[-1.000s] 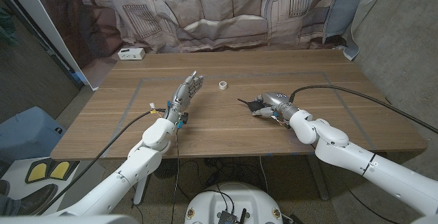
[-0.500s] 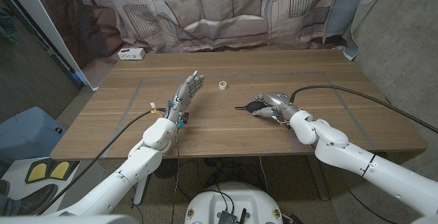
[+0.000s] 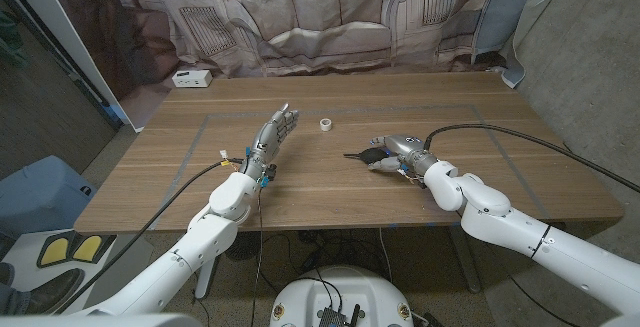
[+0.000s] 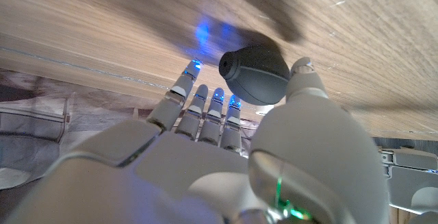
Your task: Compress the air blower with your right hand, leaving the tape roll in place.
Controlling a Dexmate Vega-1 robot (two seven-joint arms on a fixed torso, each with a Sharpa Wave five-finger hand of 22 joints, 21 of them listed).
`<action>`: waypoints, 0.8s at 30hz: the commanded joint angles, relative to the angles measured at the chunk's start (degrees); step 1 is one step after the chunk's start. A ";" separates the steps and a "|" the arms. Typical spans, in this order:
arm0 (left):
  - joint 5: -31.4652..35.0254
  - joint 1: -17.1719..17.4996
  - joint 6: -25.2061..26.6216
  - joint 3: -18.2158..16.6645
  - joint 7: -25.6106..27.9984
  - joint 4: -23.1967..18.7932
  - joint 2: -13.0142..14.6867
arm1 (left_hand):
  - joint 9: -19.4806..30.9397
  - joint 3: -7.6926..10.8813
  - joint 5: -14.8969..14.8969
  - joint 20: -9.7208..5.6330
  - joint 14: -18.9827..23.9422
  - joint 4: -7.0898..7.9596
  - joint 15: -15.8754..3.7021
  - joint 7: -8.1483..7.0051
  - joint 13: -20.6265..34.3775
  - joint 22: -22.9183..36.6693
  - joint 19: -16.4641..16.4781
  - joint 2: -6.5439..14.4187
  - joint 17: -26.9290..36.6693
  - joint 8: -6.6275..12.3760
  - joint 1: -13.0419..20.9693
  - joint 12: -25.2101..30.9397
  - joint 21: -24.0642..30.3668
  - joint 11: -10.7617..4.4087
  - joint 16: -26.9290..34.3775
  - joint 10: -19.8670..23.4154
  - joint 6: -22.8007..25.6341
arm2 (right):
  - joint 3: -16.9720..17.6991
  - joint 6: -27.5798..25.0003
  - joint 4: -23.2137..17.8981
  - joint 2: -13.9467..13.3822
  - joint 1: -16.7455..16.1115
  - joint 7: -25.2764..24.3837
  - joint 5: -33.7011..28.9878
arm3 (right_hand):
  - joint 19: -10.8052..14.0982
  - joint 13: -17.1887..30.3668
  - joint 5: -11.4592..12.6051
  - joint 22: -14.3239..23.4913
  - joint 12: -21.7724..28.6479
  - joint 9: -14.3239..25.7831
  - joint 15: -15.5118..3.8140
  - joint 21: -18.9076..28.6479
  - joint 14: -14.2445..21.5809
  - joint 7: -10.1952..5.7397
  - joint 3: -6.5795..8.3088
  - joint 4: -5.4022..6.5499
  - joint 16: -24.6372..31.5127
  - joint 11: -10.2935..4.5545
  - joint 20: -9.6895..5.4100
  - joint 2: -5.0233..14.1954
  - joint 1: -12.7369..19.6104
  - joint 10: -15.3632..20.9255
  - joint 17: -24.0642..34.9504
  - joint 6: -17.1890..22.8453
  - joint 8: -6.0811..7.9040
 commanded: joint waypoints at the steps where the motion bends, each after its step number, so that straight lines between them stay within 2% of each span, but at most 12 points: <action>1: -0.19 -0.20 0.34 0.17 -0.44 0.07 0.02 | 0.27 0.43 -0.10 0.27 0.38 -0.17 -0.10 -0.05 0.10 0.26 0.35 0.55 0.33 0.42 0.28 -0.14 -0.24 0.15 0.04 0.30 0.21 | 1.49 -0.16 -1.16 -0.56 -1.14 -0.41 1.86 | -0.28 0.15 0.27 0.16 0.48 0.12 -0.01 0.21 -0.65 0.29 -0.58 0.63 0.23 0.03 0.11 0.23 -1.69 -0.51 -0.08 -0.45 0.33; 5: -0.18 -0.29 0.56 0.16 -0.48 -0.08 0.16 | 0.27 0.44 -0.10 0.27 0.44 -0.17 -0.07 0.02 0.10 0.26 0.34 0.56 0.33 0.42 0.28 -0.08 -0.24 0.13 0.06 0.45 0.23 | 2.51 0.44 -1.31 -0.45 -1.93 -2.03 3.30 | -0.56 0.15 0.28 0.17 0.64 0.14 0.22 0.31 -0.86 0.41 -0.95 1.30 0.44 0.40 0.08 0.40 -3.09 -0.69 -0.12 -0.45 0.56; 11: -0.23 -0.48 0.53 0.17 -0.65 -0.01 0.17 | 0.27 0.46 -0.10 0.29 0.39 -0.18 -0.10 0.00 0.10 0.26 0.34 0.58 0.33 0.42 0.29 -0.09 -0.24 -0.01 0.03 0.43 0.25 | 3.88 3.21 -0.70 -0.44 -2.90 -4.98 5.69 | -2.06 0.11 0.38 0.18 0.67 0.13 0.27 0.36 -2.69 1.43 -2.18 3.25 0.53 1.70 -0.21 0.66 -7.36 -2.30 -0.27 -1.70 0.62; 17: -0.36 -0.46 0.63 0.16 -0.66 0.14 0.14 | 0.27 0.48 -0.10 0.18 0.48 -0.18 -0.11 0.00 0.10 0.26 0.41 0.60 0.33 0.41 0.30 -0.09 -0.22 0.07 0.07 0.44 0.26 | 5.33 5.90 0.19 -0.01 -3.89 -7.65 8.56 | -2.57 0.09 0.42 0.17 0.75 0.08 0.21 0.41 -3.25 1.99 -2.66 3.89 0.63 2.85 -0.45 0.68 -8.92 -2.87 -0.36 -2.41 0.57; 18: -0.38 -0.45 0.61 0.16 -0.68 0.15 0.15 | 0.27 0.49 -0.10 0.18 0.48 -0.18 -0.16 0.01 0.10 0.26 0.45 0.60 0.33 0.41 0.30 -0.08 -0.20 0.10 0.07 0.45 0.24 | 5.66 6.41 0.31 0.00 -4.04 -7.74 9.41 | -2.66 0.08 0.43 0.17 0.81 0.07 0.21 0.43 -3.27 2.47 -2.76 4.04 0.69 3.05 -0.56 0.70 -9.26 -2.85 -0.38 -2.55 0.57; 20: -0.37 -0.40 0.58 0.13 -0.65 0.13 0.17 | 0.27 0.50 -0.10 0.19 0.48 -0.19 -0.13 -0.02 0.10 0.26 0.45 0.61 0.33 0.41 0.31 -0.11 -0.20 0.02 0.07 0.39 0.26 | 6.32 8.19 1.02 0.20 -4.41 -8.89 10.95 | -2.84 0.02 0.53 0.14 1.05 -0.02 0.14 0.60 -3.61 4.52 -3.31 4.77 0.87 4.77 -0.88 0.73 -11.09 -2.95 -0.50 -2.88 0.70; 24: -0.43 -0.38 0.52 0.12 -0.70 0.22 0.16 | 0.27 0.51 -0.10 0.16 0.46 -0.19 -0.14 -0.05 0.10 0.26 0.49 0.62 0.33 0.41 0.31 -0.12 -0.19 0.12 0.05 0.36 0.28 | 7.33 10.66 1.84 0.47 -4.92 -10.29 13.28 | -2.95 -0.02 0.59 0.12 1.17 -0.09 0.11 0.67 -3.86 6.01 -3.66 5.10 0.92 5.53 -1.16 0.60 -12.07 -2.97 -0.64 -3.86 0.51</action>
